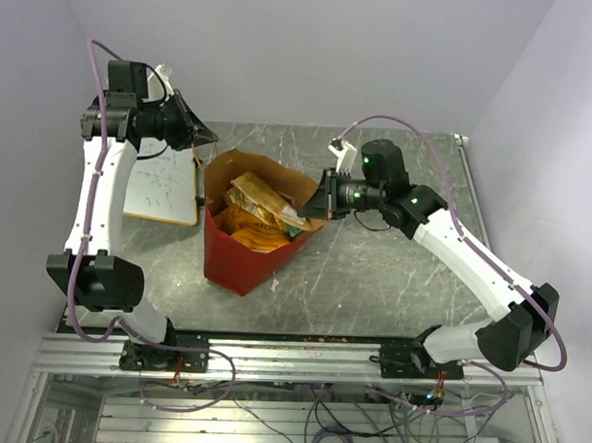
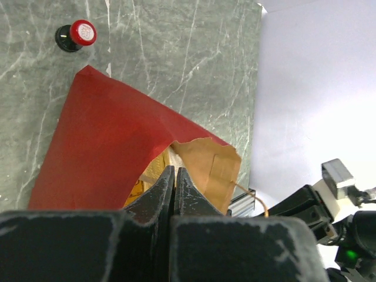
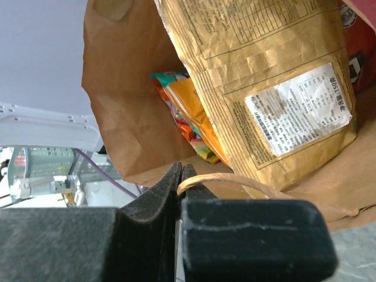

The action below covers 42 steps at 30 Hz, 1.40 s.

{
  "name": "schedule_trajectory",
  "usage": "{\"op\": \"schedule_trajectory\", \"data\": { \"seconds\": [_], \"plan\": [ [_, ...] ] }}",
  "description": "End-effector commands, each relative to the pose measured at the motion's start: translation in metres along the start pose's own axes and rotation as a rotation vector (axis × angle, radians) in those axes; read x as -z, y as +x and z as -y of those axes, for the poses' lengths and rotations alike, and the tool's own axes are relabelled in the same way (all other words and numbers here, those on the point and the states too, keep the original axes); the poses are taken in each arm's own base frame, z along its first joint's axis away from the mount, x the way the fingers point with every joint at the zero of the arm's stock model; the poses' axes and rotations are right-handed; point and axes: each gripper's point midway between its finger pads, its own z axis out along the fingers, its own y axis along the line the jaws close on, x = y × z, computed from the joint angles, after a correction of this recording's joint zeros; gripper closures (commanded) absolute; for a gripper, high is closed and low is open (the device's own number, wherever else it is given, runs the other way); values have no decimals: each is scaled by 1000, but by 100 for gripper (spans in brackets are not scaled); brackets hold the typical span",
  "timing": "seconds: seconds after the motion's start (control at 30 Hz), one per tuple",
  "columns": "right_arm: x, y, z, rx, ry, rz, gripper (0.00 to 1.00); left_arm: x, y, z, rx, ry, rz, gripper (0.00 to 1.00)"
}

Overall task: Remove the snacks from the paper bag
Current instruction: Move the paper bag to the center of the board, then take out the snack from the paper bag.

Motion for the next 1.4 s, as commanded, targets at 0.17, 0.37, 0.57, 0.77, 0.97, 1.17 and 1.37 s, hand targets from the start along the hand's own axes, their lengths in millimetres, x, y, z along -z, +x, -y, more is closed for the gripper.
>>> {"op": "schedule_trajectory", "data": {
  "seconds": [0.17,0.37,0.57,0.77,0.97,1.17,1.37],
  "plan": [
    [7,22,34,36,223,-41,87,19,12,32,-14,196,34,93],
    [56,18,76,135,549,-61,47,18,16,31,-2,212,21,93],
    [110,-15,90,288,784,-3,13,21,13,36,15,223,39,93],
    [85,-74,61,483,683,58,12,20,17,34,43,234,42,93],
    [-22,-54,8,636,390,-8,12,21,15,35,42,228,51,93],
    [-80,-42,25,688,503,0,12,24,17,35,43,222,60,93],
    [-94,-33,50,742,557,-33,26,30,22,36,37,214,64,93]
  ]
}}
